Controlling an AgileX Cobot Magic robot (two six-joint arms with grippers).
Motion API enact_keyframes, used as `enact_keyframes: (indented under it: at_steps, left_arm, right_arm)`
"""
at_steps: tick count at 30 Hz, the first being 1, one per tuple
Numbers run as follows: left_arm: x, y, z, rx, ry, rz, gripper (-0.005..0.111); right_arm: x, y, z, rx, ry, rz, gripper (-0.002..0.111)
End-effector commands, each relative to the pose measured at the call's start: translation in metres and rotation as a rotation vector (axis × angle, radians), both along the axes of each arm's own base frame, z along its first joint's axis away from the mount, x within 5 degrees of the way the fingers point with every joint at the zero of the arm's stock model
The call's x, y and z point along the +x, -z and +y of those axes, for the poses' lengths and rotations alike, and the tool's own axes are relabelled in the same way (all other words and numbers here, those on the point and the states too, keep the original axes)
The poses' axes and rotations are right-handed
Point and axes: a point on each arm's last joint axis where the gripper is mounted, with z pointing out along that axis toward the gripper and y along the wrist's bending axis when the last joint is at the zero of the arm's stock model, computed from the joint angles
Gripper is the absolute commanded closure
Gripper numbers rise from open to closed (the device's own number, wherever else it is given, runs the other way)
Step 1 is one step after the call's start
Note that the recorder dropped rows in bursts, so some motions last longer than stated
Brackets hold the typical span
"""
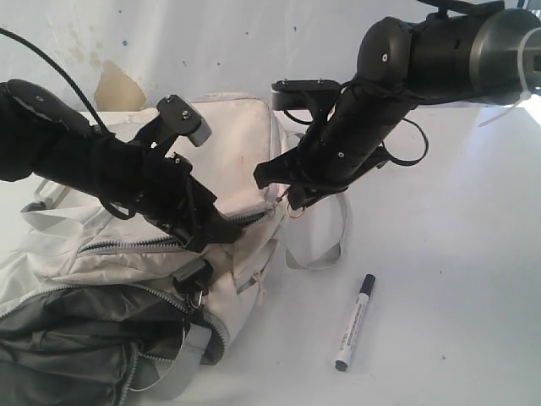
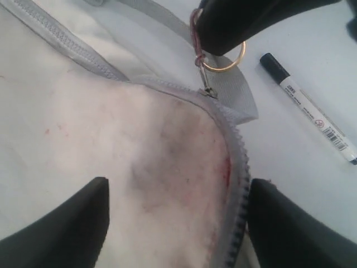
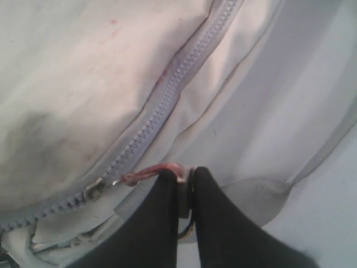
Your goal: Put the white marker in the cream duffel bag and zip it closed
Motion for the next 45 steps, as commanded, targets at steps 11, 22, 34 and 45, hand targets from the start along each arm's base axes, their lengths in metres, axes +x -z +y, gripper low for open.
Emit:
enact_keyframes:
  at_steps: [11, 22, 34, 45]
  left_arm:
    - [0.004, 0.018, -0.004, 0.025, 0.03, 0.012, 0.048]
    - [-0.008, 0.007, -0.003, 0.028, 0.117, 0.059, 0.107]
    - [-0.027, -0.019, 0.008, 0.102, 0.182, 0.055, 0.107]
    - [-0.019, -0.019, 0.01, 0.122, 0.118, 0.004, 0.107]
  right_arm:
    - [0.004, -0.006, -0.002, 0.035, 0.031, -0.034, 0.108]
    - [0.014, -0.009, -0.005, 0.072, 0.09, -0.103, 0.108]
    - [0.079, 0.007, -0.025, 0.21, 0.306, -0.542, 0.108]
    - [0.13, 0.047, -0.033, 0.185, 0.361, -0.494, 0.101]
